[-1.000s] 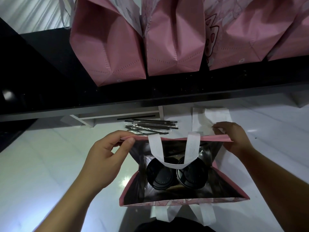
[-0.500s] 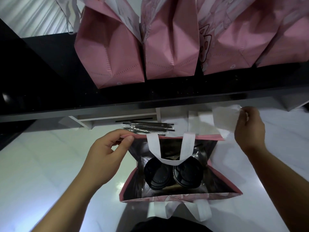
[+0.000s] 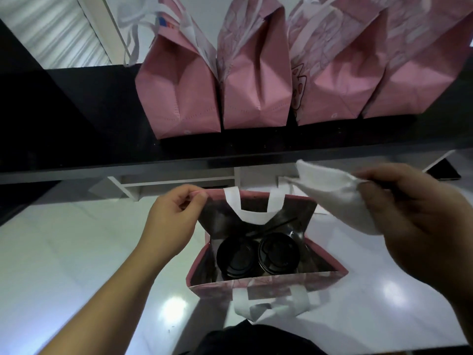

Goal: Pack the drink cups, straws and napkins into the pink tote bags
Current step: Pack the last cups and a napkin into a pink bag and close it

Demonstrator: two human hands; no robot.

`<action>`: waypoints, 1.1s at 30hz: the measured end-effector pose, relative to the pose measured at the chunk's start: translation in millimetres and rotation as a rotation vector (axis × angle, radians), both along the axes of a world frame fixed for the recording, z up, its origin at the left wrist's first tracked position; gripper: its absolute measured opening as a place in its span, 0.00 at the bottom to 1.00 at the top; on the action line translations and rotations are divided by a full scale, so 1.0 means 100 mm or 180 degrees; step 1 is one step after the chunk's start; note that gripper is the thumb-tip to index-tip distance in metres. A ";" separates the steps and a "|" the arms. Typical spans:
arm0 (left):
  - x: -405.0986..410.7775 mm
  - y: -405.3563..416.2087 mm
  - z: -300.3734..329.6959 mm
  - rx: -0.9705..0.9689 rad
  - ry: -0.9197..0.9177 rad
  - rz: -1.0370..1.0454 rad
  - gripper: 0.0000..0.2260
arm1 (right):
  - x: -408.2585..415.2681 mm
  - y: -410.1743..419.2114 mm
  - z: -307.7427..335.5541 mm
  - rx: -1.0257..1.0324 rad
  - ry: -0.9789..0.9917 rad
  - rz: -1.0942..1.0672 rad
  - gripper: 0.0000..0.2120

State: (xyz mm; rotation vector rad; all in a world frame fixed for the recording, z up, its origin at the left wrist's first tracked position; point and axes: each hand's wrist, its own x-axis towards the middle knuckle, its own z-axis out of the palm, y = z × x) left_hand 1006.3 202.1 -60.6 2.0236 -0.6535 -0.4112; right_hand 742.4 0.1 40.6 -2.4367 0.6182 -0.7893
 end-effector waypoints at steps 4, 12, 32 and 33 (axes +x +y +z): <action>0.00 -0.08 0.00 -0.0030 0.0073 0.0173 0.11 | 0.25 0.33 0.13 -0.0455 0.1119 0.1115 0.11; -0.02 -0.10 0.04 -0.0024 0.0205 0.0148 0.09 | 1.01 0.43 -0.46 -0.1137 0.2322 0.0797 0.20; -0.03 0.03 0.05 -0.0103 0.0562 0.0015 0.10 | 0.84 0.59 -0.65 0.0202 0.2887 0.1426 0.15; -0.02 0.03 0.05 -0.0134 0.0665 0.0010 0.10 | 0.76 0.56 -0.56 0.0280 0.2703 0.1336 0.15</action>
